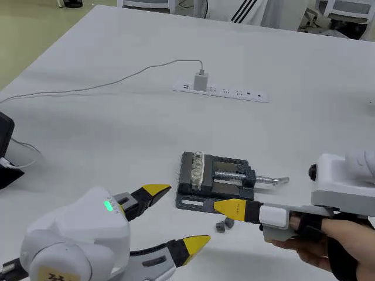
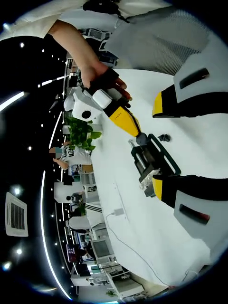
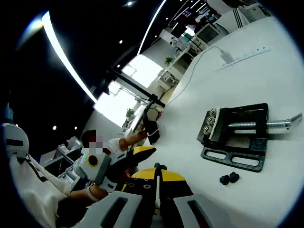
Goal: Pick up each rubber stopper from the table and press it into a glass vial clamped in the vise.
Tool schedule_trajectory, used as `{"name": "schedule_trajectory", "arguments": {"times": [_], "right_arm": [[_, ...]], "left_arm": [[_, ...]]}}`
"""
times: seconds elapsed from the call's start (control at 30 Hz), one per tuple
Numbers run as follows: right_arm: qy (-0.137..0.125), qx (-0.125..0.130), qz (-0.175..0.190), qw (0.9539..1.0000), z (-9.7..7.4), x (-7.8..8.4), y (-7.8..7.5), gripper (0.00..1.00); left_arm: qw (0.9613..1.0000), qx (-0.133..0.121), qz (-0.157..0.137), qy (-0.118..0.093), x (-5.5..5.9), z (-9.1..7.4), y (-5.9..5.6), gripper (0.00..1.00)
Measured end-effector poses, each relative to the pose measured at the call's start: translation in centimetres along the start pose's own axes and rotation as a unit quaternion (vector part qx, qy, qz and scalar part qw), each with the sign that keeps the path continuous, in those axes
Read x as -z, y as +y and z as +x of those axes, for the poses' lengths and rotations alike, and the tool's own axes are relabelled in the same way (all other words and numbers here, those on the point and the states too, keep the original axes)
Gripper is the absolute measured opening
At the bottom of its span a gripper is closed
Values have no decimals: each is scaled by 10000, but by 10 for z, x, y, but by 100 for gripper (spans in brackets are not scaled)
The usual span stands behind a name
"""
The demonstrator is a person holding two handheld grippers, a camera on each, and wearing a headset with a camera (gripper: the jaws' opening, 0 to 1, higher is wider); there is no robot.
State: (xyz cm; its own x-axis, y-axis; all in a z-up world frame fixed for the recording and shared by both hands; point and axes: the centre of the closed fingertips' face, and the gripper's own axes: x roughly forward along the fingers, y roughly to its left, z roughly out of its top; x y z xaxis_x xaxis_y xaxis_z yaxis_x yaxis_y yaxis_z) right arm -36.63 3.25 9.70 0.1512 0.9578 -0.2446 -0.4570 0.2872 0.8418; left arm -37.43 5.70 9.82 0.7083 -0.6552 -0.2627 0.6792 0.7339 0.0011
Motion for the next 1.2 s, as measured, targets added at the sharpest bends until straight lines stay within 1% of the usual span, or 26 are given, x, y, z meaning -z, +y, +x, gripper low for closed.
{"name": "schedule_trajectory", "arguments": {"times": [0.03,0.1,0.17,0.2,0.23,0.3,0.33,0.37,0.43,0.47,0.53,0.57,0.63,0.67,0.77,0.9,1.03,1.2], "right_arm": [[-62,-68,134,9999,0,-1,3,0],[-208,-211,536,9981,-1,-4,8,0],[-379,-443,898,9943,-2,-9,16,0],[-403,-518,1078,9920,-2,-9,18,0],[-480,-559,1181,9903,-2,-11,20,0],[-552,-669,1320,9875,-3,-12,24,0],[-584,-747,1466,9846,-3,-13,26,0],[-635,-792,1544,9828,-3,-14,28,0],[-714,-988,1886,9745,-4,-17,34,0],[-755,-1049,2005,9711,-4,-17,35,0],[-746,-1109,2104,9684,-5,-16,37,0],[-717,-1144,2224,9656,-5,-16,37,0],[-763,-1164,2205,9654,-6,-17,37,0],[-760,-1172,2256,9641,-6,-17,38,0],[-763,-1156,2332,9625,-7,-16,36,0],[-772,-1168,2419,9601,-8,-16,35,0],[-737,-1138,2427,9606,-7,-13,34,0],[-727,-1143,2476,9593,-7,-10,33,0]], "left_arm": [[10000,13,-12,-52,-3,0,0,42],[9999,47,-20,-157,-8,0,-2,40],[9996,86,-68,-251,-14,1,-3,35],[9995,94,-82,-285,-15,1,-3,33],[9994,99,-85,-324,-18,1,-3,32],[9992,127,-108,-375,-21,1,-4,30],[9991,125,-94,-404,-22,2,-3,29],[9990,133,-79,-430,-24,2,-4,28],[9987,173,-55,-485,-27,2,-5,24],[9985,198,-40,-518,-29,2,-5,22],[9982,216,-19,-564,-32,2,-6,18],[9979,217,50,-606,-35,2,-6,18],[9977,244,96,-627,-37,2,-7,15],[9976,252,123,-635,-38,2,-7,14],[9972,250,192,-679,-41,2,-7,12],[9972,284,273,-641,-40,2,-8,11],[9969,330,311,-638,-40,3,-9,8],[9968,391,362,-594,-39,3,-12,6]]}}
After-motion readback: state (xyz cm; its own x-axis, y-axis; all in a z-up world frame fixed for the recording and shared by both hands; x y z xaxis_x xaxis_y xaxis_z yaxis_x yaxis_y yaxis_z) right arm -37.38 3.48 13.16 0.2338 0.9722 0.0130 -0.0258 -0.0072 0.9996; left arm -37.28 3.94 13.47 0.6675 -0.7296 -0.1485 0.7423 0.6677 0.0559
